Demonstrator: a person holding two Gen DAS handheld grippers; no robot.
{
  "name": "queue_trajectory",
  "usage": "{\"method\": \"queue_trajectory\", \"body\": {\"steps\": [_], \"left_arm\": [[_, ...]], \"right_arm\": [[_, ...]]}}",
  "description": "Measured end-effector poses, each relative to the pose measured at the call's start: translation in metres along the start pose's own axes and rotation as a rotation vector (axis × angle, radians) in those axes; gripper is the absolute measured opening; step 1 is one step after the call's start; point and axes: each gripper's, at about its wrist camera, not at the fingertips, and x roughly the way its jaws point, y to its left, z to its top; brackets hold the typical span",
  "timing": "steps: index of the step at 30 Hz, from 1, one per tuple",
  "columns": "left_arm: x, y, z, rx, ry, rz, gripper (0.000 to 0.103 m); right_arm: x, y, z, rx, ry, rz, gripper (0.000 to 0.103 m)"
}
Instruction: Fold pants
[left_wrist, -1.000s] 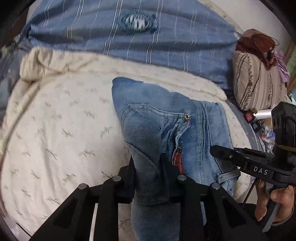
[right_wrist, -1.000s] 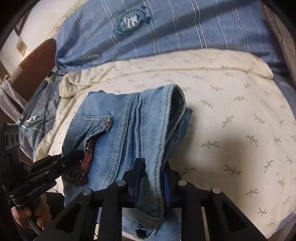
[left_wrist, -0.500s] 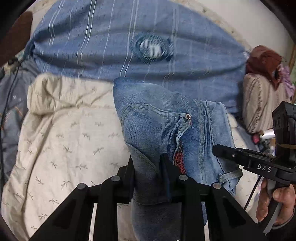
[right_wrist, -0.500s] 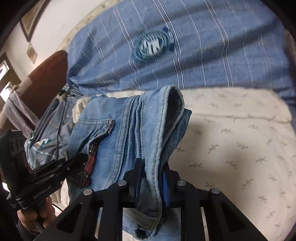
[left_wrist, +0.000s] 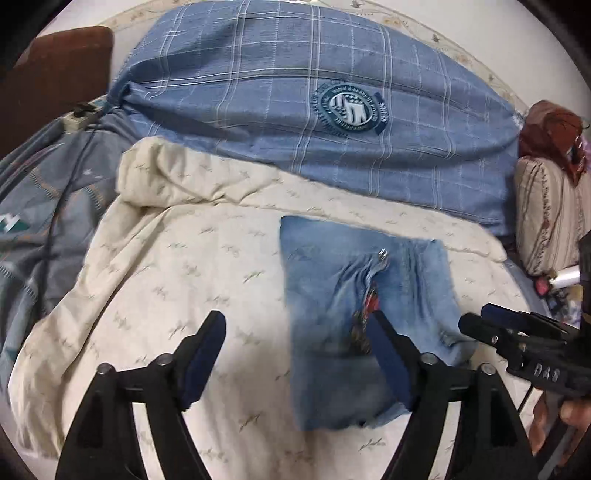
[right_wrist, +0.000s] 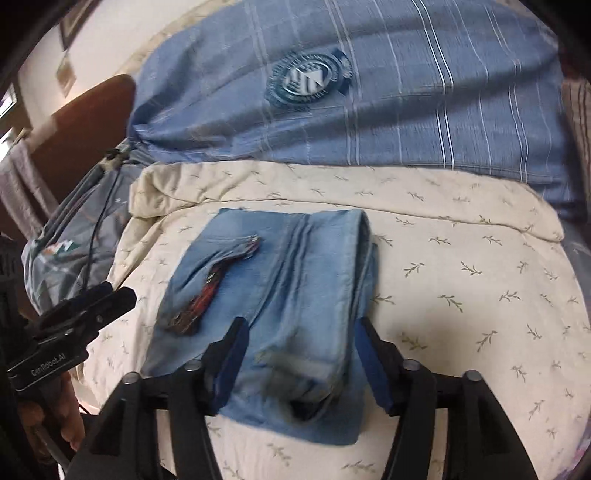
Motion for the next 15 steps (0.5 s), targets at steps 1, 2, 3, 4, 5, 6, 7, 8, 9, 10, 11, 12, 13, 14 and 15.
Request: {"method": "queue_trajectory", "body": {"steps": [1,2,3,4,5,6,7,8,9,10,11,12,13,14,15], "left_arm": [[0.012,-0.003,-0.005,0.02,0.039,0.007,0.081],[0.028,-0.006,-0.01,0.039,0.099,0.035,0.081],[0.046,-0.009,-0.018,0.053,0.171,0.068,0.082],[0.053,-0.007,-0.023,0.035,0.168,0.087,0.083],[0.048,-0.004,-0.023,0.013,0.138,0.083,0.084],[0.042,-0.001,-0.02,-0.005,0.129,0.075,0.084],[0.036,0.001,-0.018,-0.023,0.129,0.065,0.084],[0.03,0.002,-0.016,-0.027,0.128,0.06,0.084],[0.023,0.001,-0.015,-0.024,0.117,0.057,0.084],[0.017,0.0,-0.015,-0.021,0.104,0.061,0.084],[0.01,-0.001,-0.014,-0.018,0.088,0.067,0.085],[0.004,-0.003,-0.016,-0.011,0.077,0.07,0.087],[-0.001,-0.005,-0.018,-0.001,0.072,0.073,0.087],[-0.004,-0.008,-0.019,0.01,0.068,0.08,0.088],[-0.008,-0.01,-0.022,0.022,0.068,0.083,0.088]], "right_arm": [[0.01,0.005,-0.006,-0.019,0.028,-0.01,0.066],[0.024,0.009,-0.009,-0.037,0.073,-0.027,0.067],[0.043,0.011,-0.018,-0.059,0.146,-0.061,0.072],[0.054,0.007,-0.024,-0.047,0.163,-0.061,0.073],[0.051,0.006,-0.023,-0.029,0.154,-0.055,0.073],[0.04,0.006,-0.019,-0.012,0.142,-0.05,0.073],[0.029,0.007,-0.017,-0.013,0.125,-0.045,0.073],[0.02,0.008,-0.017,-0.018,0.105,-0.045,0.073],[0.005,0.008,-0.018,-0.019,0.074,-0.053,0.073],[-0.006,0.008,-0.02,-0.012,0.054,-0.05,0.073],[-0.013,0.007,-0.022,-0.004,0.035,-0.039,0.073],[-0.023,0.006,-0.026,0.006,0.007,-0.026,0.074],[-0.034,0.006,-0.035,0.017,-0.019,-0.022,0.075],[-0.036,0.008,-0.035,0.016,-0.026,-0.022,0.075],[-0.041,0.009,-0.042,0.008,-0.034,-0.028,0.075]]}}
